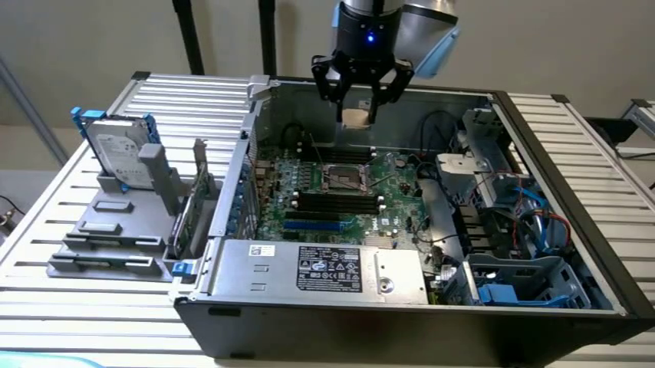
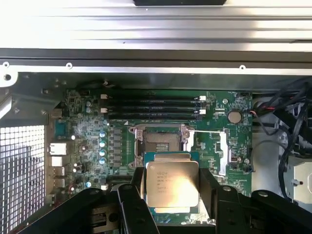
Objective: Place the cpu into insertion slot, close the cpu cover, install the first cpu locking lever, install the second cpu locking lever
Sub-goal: 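Place the cpu into insertion slot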
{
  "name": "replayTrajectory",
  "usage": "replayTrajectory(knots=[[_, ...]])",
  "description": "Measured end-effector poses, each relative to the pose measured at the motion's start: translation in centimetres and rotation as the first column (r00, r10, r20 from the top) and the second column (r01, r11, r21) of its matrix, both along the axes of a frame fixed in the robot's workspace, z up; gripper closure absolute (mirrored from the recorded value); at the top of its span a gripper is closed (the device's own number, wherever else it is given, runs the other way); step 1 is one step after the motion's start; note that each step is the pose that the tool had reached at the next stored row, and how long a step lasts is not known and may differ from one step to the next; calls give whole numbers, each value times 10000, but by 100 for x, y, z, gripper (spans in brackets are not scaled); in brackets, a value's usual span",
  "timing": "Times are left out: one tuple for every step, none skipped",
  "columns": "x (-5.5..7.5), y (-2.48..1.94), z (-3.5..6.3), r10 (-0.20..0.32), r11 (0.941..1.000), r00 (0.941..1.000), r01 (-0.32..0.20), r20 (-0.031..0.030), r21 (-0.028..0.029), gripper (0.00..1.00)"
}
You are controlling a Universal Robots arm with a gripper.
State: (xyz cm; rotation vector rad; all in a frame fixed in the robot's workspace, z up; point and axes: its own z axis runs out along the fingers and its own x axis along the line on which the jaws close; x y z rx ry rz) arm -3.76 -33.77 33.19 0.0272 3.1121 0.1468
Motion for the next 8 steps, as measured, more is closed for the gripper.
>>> replayTrajectory(knots=[[0,15,-18,4,10000,10000,-4,7,-1,45],[0,26,-36,7,10000,10000,-7,11,-3,45],[0,32,-49,6,10000,10000,-6,11,-9,45],[1,39,-56,-5,10000,10000,5,11,-11,45],[1,43,-60,-58,10000,10000,58,13,-11,45],[1,43,-65,-166,9999,9999,166,12,-10,45],[1,43,-68,-318,9995,9995,318,12,-11,45],[1,44,-70,-481,9988,9988,481,11,-12,45]])
